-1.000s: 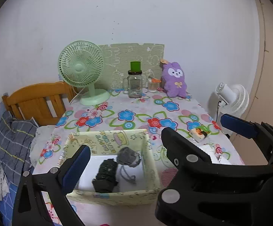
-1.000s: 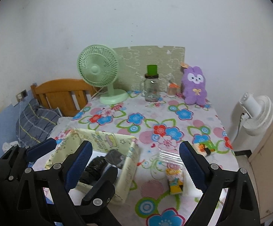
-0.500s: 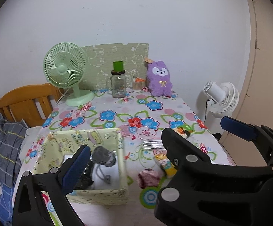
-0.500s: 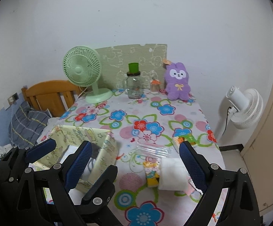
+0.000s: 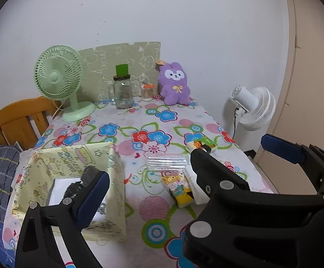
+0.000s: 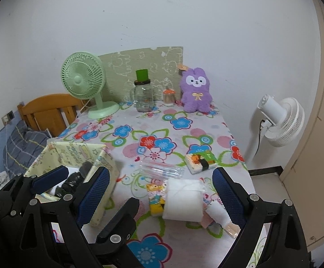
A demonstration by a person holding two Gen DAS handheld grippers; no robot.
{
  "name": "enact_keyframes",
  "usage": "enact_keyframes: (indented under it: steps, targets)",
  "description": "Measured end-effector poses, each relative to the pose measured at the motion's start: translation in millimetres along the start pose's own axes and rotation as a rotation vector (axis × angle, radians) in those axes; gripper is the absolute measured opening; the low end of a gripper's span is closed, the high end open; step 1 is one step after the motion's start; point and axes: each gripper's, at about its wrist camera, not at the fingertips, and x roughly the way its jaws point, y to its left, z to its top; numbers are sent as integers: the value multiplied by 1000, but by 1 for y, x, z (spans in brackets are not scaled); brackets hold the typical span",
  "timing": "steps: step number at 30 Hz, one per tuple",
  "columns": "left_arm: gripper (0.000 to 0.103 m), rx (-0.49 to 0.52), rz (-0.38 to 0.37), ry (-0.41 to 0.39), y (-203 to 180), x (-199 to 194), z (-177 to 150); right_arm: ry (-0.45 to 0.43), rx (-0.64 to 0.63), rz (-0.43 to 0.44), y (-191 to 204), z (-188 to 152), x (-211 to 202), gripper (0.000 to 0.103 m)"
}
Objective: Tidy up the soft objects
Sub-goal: 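Open and raise both tools out of the box, then move the left tool to the white folded cloth while the right tool approaches the white rolled item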
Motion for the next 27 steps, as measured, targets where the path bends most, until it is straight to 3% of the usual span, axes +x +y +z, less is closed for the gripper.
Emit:
enact_keyframes:
  steps: [27]
  targets:
    - [96, 87, -78, 117, -64, 70, -25, 112, 106, -83, -77, -43, 45, 82]
